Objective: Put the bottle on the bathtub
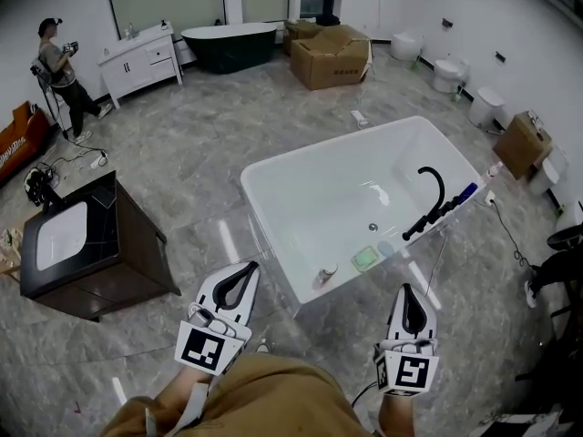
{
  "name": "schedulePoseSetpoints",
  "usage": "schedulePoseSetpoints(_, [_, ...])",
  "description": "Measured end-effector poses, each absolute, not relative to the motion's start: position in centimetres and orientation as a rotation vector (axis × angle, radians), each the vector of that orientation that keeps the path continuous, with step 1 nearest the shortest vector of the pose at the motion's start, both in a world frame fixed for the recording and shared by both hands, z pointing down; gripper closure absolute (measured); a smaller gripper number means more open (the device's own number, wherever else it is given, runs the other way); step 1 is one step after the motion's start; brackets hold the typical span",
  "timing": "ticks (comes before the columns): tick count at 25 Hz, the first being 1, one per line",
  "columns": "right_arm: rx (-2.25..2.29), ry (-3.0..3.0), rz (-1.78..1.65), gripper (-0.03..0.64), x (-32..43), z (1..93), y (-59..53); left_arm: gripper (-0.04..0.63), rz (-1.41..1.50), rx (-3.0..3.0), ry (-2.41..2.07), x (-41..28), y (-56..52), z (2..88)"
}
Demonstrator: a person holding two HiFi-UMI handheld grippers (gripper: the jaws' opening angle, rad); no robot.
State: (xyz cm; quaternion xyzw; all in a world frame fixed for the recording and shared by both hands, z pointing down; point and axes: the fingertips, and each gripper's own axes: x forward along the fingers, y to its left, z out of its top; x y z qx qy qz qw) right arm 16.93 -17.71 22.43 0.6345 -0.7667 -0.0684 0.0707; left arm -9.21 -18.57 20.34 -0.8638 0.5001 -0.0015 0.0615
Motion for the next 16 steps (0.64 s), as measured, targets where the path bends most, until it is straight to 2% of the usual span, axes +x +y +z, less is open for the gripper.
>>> schedulePoseSetpoints(16, [1.922,-2.323,-0.210,0.614,14.3,22.1,-19.2,0.588,0.011,-2.630,1.464,-10.3,-20.5,20.1])
